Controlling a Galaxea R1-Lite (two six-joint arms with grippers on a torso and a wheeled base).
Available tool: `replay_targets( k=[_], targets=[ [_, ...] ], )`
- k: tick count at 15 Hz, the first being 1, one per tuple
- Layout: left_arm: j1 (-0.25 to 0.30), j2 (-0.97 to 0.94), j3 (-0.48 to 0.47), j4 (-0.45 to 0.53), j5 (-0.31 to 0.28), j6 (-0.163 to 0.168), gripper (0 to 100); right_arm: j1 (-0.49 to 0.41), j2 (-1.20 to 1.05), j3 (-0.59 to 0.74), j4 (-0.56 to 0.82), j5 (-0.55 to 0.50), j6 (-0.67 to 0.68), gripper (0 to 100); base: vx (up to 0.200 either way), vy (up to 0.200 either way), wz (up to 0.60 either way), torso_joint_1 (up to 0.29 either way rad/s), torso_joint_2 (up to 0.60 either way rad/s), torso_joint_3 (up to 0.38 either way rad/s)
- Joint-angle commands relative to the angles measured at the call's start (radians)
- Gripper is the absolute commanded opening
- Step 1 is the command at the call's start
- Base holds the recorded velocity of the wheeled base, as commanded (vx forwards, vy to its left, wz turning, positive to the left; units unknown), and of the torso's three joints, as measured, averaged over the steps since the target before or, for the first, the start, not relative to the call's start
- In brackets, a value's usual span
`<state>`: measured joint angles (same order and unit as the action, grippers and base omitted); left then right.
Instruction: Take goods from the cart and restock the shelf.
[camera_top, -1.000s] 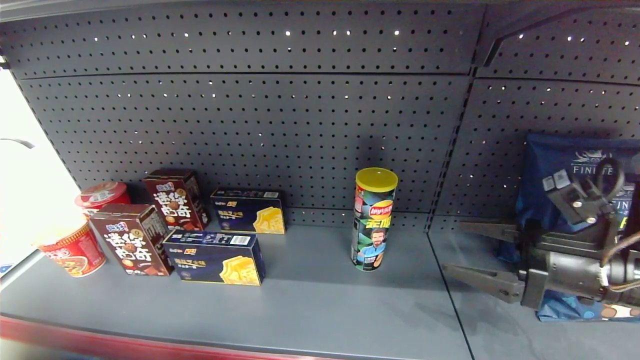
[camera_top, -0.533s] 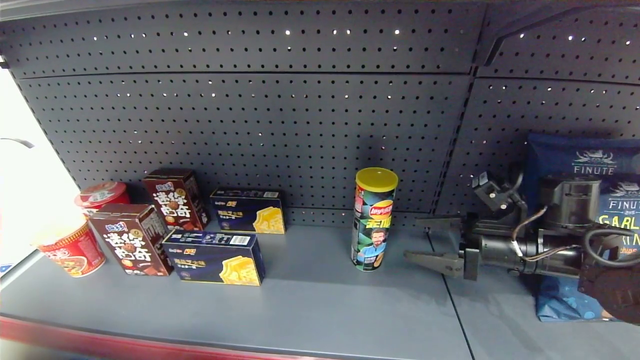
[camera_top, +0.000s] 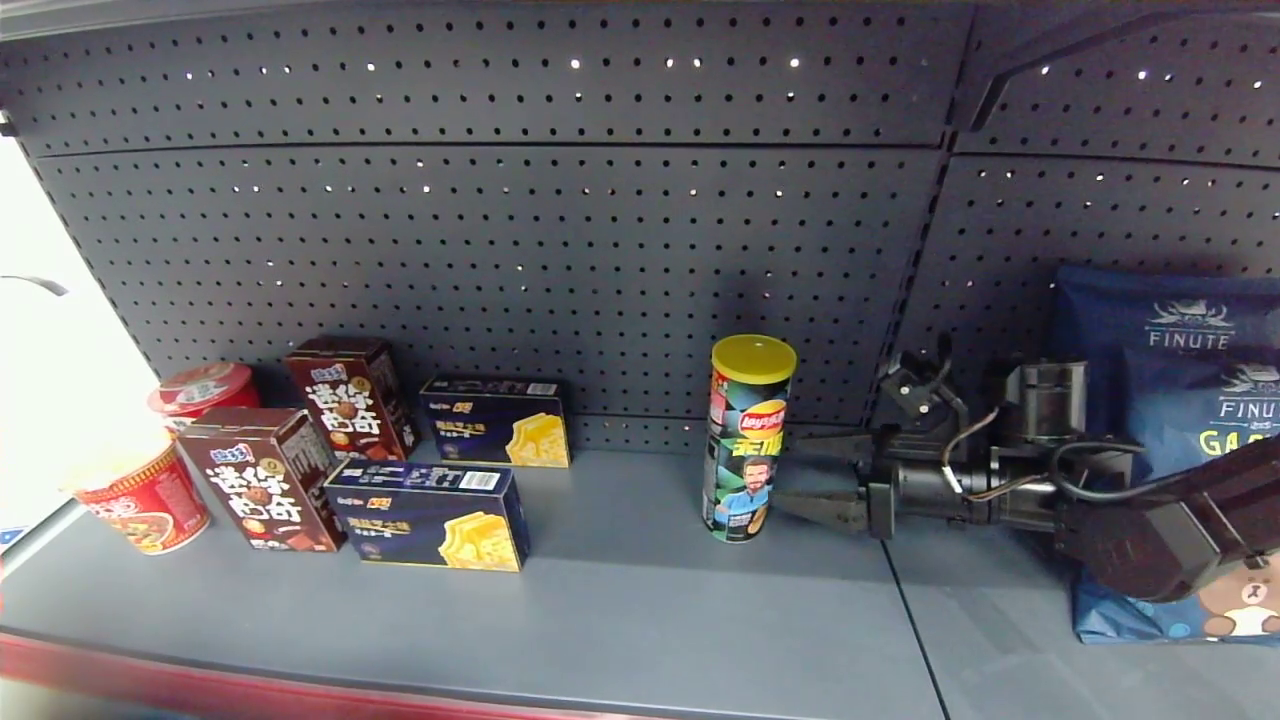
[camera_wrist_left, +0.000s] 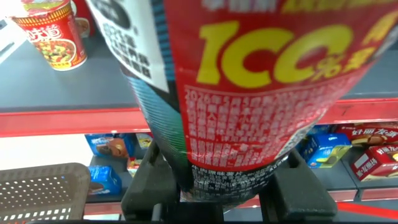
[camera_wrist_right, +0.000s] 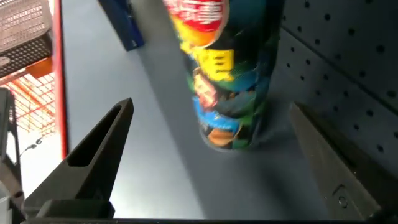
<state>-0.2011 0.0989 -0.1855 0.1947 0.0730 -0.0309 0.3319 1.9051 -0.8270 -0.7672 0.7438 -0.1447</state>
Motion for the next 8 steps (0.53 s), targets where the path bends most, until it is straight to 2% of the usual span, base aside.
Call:
replay_targets(
  k=[1, 8],
  targets=[
    [0.000, 0.002, 0.001, 0.000, 0.001, 0.000, 0, 0.012, 0.065, -0.043, -0.001, 0.002, 0.002, 100, 0.000, 0.000, 0.00, 0.000, 0.00, 0.000],
    [0.000, 0.002, 0.015, -0.001, 0.019, -0.004, 0, 0.049, 0.167, -0.153, -0.003, 0.009, 0.010, 100, 0.000, 0.000, 0.00, 0.000, 0.00, 0.000]
  ],
)
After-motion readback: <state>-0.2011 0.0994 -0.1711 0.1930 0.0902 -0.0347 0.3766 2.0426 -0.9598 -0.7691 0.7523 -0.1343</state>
